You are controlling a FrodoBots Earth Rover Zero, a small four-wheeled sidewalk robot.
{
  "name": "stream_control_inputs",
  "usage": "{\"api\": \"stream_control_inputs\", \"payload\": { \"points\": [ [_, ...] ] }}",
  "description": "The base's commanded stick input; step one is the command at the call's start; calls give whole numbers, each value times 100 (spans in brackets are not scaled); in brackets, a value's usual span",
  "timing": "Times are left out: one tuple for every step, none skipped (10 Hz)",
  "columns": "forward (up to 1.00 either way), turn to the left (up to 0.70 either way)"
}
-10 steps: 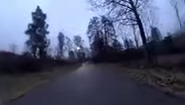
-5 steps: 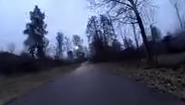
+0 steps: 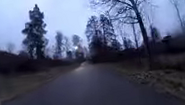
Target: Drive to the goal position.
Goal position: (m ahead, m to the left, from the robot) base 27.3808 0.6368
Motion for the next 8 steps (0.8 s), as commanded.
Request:
{"api": "stream_control_inputs", "payload": {
  "points": [
    [70,3],
    [70,7],
    [70,14],
    [70,14],
    [70,14],
    [70,14],
    [70,14],
    [70,14]
  ]
}}
